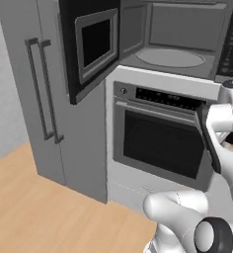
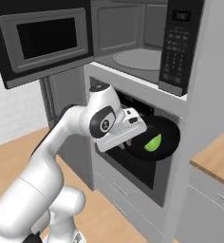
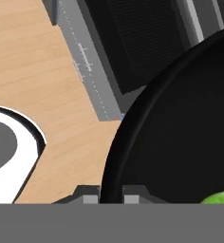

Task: Pick the lemon wedge from the sink and place it in the bowl. Then pick the bowl and place it in the microwave. Then close the microwave door and press the start button.

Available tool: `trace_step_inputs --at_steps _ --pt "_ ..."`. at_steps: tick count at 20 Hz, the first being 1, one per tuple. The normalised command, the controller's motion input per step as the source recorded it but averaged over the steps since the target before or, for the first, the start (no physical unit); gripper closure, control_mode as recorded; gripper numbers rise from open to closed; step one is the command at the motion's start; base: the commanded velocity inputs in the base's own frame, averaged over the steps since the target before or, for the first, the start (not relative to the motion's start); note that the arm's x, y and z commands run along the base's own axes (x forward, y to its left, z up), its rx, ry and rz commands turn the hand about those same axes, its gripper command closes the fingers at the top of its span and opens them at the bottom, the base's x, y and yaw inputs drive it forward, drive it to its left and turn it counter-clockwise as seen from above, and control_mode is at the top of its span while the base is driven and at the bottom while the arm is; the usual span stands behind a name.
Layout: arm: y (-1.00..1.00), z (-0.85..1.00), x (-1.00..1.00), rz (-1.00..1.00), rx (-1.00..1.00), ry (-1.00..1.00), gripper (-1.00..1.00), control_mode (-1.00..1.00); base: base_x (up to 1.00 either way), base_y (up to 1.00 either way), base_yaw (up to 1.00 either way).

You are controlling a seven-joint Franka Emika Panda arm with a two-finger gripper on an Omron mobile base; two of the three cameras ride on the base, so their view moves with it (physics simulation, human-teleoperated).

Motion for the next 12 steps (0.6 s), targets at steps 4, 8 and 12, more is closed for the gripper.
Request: trace_step_inputs --at_steps 4,8,12 --pt "0.00 0.00 0.00 0.00 0.00 0.00 1.00 1.00 0.95 0.32 -0.22" --pt "0.00 0.00 0.00 0.00 0.00 0.00 1.00 1.00 0.28 0.47 -0.23" --pt "0.00 0.00 0.00 0.00 0.00 0.00 1.00 1.00 0.00 0.36 -0.25"
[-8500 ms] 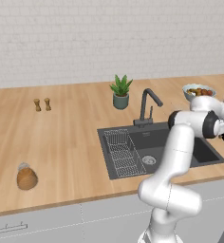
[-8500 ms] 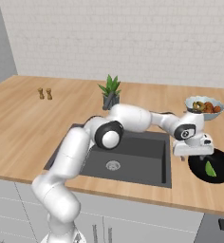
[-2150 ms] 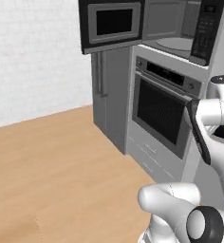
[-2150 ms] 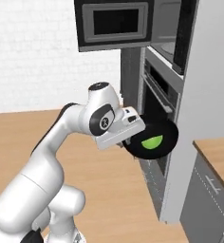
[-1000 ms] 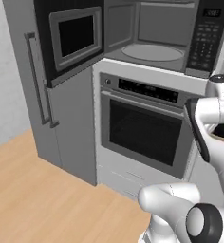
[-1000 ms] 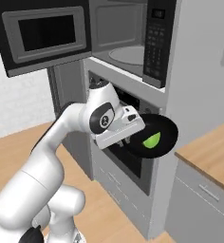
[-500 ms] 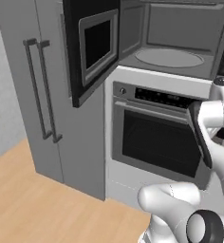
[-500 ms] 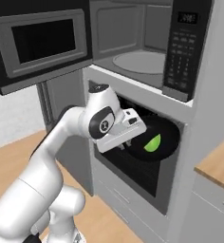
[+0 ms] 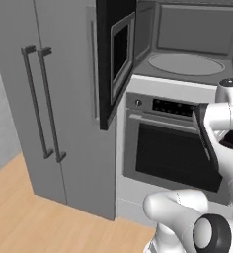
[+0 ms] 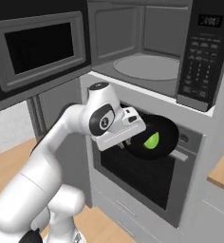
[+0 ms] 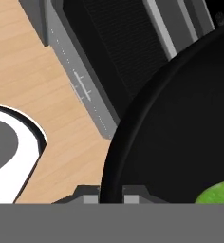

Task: Pick the lemon wedge from the sink and place it in the bowl. Then pick the bowl and place it in the microwave. Then close the microwave door and press the start button.

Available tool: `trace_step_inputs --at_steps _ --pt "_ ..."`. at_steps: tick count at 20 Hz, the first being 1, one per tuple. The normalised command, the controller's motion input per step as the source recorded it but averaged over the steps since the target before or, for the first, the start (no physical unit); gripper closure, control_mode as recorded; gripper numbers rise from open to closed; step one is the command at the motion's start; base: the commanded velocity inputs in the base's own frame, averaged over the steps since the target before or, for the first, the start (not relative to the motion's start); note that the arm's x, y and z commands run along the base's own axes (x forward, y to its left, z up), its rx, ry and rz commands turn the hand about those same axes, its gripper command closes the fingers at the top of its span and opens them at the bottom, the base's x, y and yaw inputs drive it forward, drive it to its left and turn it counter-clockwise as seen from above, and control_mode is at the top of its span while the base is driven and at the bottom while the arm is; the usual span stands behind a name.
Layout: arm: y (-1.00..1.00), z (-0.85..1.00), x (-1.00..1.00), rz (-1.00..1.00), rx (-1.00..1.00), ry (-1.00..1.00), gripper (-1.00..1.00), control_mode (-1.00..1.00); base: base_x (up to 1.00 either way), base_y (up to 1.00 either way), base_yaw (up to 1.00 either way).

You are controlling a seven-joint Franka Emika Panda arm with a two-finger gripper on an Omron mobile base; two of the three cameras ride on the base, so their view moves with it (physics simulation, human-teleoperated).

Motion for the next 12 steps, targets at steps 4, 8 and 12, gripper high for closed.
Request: trace_step_inputs --at_steps 4,8,12 --pt "0.00 0.00 0.00 0.00 0.00 0.00 1.00 1.00 0.21 0.23 -0.31" --pt "0.00 0.00 0.00 0.00 0.00 0.00 1.00 1.00 0.33 0.43 -0.31" --pt "0.00 0.00 0.00 0.00 0.00 0.00 1.00 1.00 0.57 0.39 -0.28"
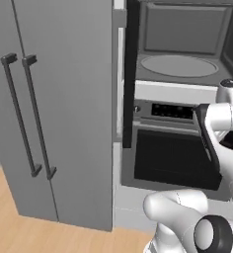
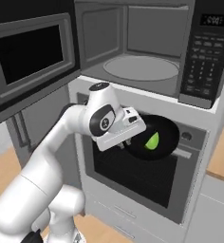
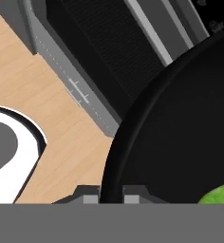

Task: Pick the lemon wedge from the sink and place it in the bowl. Then pick the bowl and place it in the microwave. Then close the microwave door and press the start button.

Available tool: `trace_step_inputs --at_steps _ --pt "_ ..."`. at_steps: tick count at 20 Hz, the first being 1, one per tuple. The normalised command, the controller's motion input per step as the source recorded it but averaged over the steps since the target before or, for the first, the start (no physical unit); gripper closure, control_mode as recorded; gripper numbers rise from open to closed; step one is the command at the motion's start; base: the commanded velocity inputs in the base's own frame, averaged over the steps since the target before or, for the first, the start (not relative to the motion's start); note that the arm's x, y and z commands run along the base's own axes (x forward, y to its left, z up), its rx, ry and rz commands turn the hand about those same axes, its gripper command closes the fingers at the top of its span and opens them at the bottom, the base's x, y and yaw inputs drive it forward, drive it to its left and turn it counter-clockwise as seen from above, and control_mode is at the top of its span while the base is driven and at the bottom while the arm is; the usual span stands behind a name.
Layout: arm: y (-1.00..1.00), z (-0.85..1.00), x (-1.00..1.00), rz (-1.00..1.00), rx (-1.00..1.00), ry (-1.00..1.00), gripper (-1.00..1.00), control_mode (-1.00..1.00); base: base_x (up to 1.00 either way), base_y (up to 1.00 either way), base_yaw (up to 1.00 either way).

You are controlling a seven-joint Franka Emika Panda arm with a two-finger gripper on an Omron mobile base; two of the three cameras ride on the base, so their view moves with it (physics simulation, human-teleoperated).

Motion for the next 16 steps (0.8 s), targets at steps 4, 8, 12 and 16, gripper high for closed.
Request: trace_step_inputs --at_steps 4,8,12,16 --pt "0.00 0.00 0.00 0.00 0.00 0.00 1.00 1.00 0.64 0.21 -0.27" --pt "0.00 0.00 0.00 0.00 0.00 0.00 1.00 1.00 0.54 0.03 -0.25" --pt "0.00 0.00 0.00 0.00 0.00 0.00 1.00 1.00 0.34 0.09 -0.21" --pt "0.00 0.00 0.00 0.00 0.00 0.00 1.00 1.00 0.08 0.13 -0.14"
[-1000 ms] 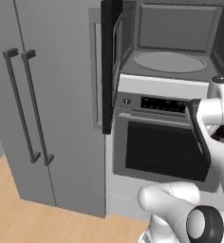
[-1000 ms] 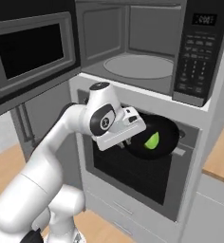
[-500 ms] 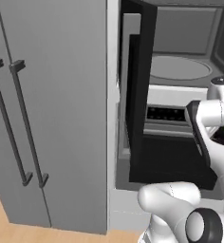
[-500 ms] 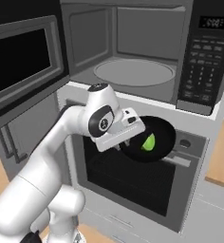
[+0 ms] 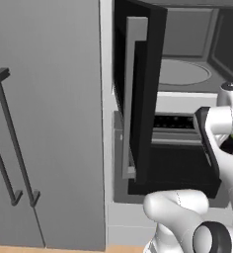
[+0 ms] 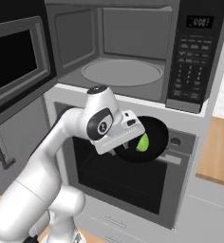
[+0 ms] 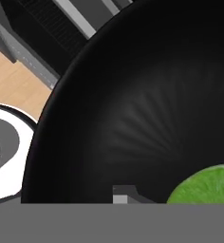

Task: Pick the lemon wedge from the sink and place it in the bowl. Then pick the bowl and place it in the microwave. Then close the microwave door and press the start button.

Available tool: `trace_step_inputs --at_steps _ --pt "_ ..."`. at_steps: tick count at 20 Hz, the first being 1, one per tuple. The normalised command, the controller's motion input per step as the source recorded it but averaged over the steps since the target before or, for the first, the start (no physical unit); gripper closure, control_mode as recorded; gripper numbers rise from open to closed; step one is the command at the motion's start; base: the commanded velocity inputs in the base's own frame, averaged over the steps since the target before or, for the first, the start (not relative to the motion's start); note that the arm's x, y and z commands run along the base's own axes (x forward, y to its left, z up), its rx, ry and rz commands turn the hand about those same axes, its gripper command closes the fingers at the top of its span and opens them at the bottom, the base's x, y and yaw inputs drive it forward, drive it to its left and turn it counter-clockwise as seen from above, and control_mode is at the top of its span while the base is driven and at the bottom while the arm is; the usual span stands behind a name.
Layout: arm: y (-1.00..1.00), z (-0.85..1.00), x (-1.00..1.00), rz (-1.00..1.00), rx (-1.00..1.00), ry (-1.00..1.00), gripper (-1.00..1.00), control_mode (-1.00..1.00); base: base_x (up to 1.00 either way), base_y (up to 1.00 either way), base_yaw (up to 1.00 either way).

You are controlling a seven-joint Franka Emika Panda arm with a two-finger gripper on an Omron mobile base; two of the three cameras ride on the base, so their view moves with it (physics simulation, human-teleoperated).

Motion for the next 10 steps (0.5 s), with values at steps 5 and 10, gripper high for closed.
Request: trace_step_inputs --at_steps 5,10 --pt "0.00 0.00 0.00 0.00 0.00 0.00 1.00 1.00 0.00 0.12 -0.09" --pt "0.00 0.00 0.00 0.00 0.00 0.00 1.00 1.00 0.00 0.00 0.00"
